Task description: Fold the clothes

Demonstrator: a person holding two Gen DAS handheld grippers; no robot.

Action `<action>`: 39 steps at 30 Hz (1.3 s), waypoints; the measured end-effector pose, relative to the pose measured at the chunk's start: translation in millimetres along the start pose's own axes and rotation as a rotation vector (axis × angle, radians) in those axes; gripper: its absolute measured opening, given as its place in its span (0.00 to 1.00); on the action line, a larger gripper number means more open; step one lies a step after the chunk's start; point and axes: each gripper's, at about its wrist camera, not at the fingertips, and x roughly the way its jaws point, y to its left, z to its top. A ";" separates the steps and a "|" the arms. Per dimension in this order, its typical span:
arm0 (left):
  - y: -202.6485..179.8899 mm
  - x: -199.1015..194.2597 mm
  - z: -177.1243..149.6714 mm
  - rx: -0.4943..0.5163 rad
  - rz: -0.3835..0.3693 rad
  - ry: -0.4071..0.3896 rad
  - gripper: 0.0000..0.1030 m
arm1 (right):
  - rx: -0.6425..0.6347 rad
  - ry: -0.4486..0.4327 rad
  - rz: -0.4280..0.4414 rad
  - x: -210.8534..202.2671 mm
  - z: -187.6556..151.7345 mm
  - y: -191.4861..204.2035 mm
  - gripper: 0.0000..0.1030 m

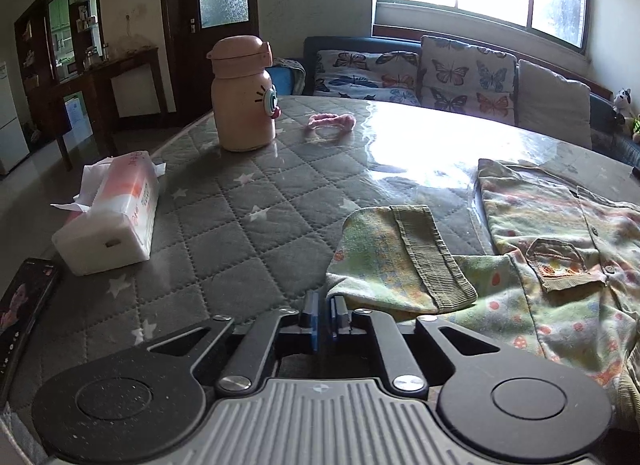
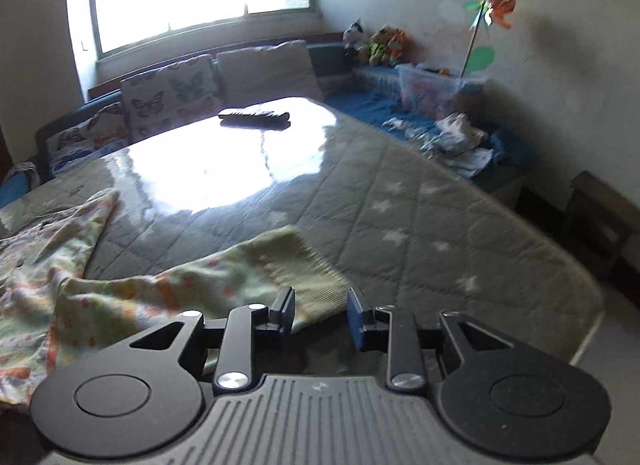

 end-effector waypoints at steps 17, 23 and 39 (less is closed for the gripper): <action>11.4 -10.0 16.8 -0.014 0.069 -0.068 0.79 | -0.171 0.066 0.111 64.8 7.6 75.5 0.47; 23.1 -4.8 21.2 -0.076 0.097 -0.055 0.90 | -0.179 0.077 0.080 76.9 20.4 68.6 0.48; 2.1 11.0 16.1 0.049 0.162 -0.063 0.95 | -0.173 0.061 0.090 78.5 19.1 69.4 0.50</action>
